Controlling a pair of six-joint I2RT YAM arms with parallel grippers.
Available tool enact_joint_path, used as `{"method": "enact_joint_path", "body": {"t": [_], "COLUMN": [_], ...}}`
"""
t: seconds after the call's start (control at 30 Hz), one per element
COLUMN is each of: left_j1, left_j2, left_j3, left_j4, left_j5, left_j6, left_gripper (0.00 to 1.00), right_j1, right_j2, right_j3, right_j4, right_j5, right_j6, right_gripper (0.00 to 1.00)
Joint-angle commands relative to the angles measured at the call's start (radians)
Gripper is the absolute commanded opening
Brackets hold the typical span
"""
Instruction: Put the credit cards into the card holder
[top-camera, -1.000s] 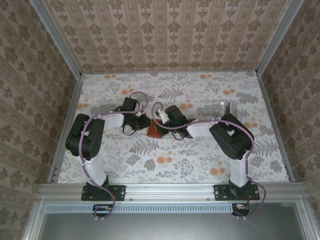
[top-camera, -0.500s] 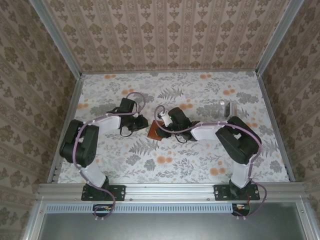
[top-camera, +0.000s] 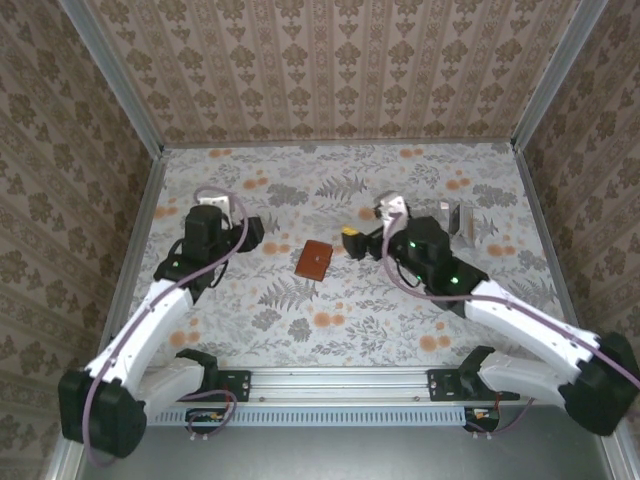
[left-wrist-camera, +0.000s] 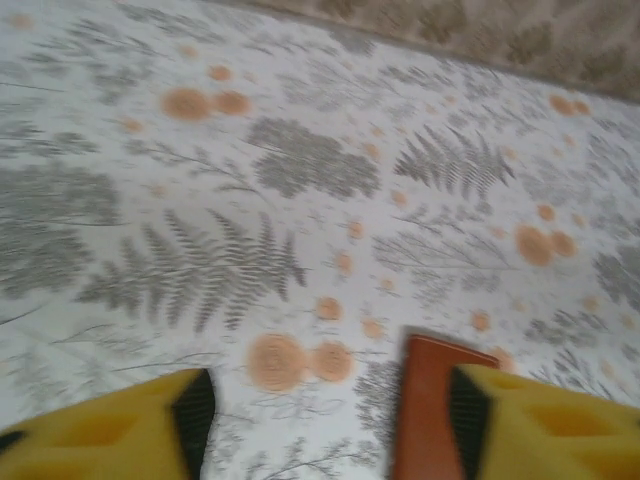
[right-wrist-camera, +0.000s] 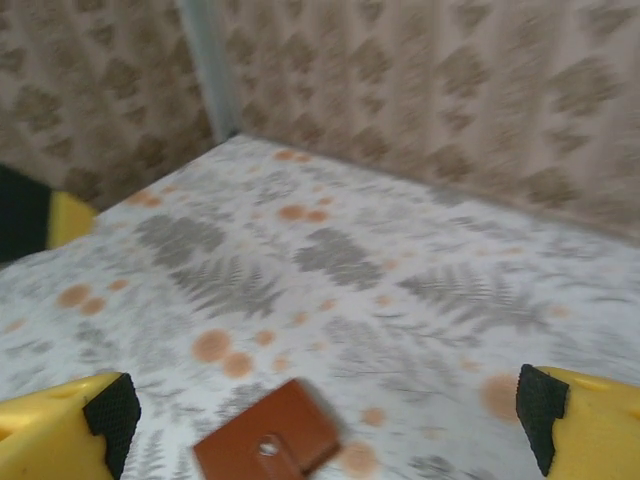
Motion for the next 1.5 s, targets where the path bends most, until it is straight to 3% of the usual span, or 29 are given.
{"method": "enact_joint_path", "body": {"t": [0.0,0.07,0.13,0.17,0.27,0.4,0.6,0.83,1.0,1.17,1.3,1.47], "left_j1": [-0.007,-0.006,-0.008,-0.007,0.001,0.06,0.179,0.275,0.371,0.375,0.373,0.339], "left_j2": [-0.079,-0.101,-0.104,-0.095,-0.071,0.026,0.213,0.382,0.571,0.566,0.57,0.571], "left_j3": [-0.108,-0.207,-0.324,-0.363,-0.365,-0.394,-0.432,-0.361,-0.375,-0.326,-0.326,-0.314], "left_j4": [0.087,0.206,0.41,0.488,0.522,0.661,0.886,0.975,1.189,1.081,1.092,1.065], "left_j5": [-0.26,-0.29,-0.233,-0.238,-0.279,-0.283,-0.11,0.022,0.065,0.096,0.091,0.021], "left_j6": [0.144,0.263,0.421,0.449,0.513,0.565,0.503,0.514,0.426,0.431,0.436,0.454], "left_gripper": [1.0,1.0,1.0,1.0,1.0,1.0,1.0,1.0,1.0,1.0,1.0,1.0], "right_j1": [-0.03,-0.084,-0.163,-0.188,-0.274,-0.347,-0.53,-0.572,-0.648,-0.653,-0.643,-0.642], "right_j2": [-0.154,-0.251,-0.331,-0.354,-0.398,-0.367,-0.083,0.252,0.517,0.515,0.518,0.515], "right_j3": [-0.135,-0.22,-0.305,-0.347,-0.472,-0.501,-0.535,-0.445,-0.386,-0.367,-0.321,-0.323], "right_j4": [0.026,0.056,0.09,0.119,0.22,0.217,0.44,0.683,0.83,0.797,0.716,0.718], "right_j5": [0.272,0.311,0.3,0.299,0.252,0.195,0.061,-0.022,-0.055,-0.006,0.083,0.085], "right_j6": [-0.062,-0.053,-0.102,-0.124,-0.2,-0.216,-0.098,-0.128,-0.052,-0.03,-0.006,-0.008], "right_gripper": [1.0,1.0,1.0,1.0,1.0,1.0,1.0,1.0,1.0,1.0,1.0,1.0]}}
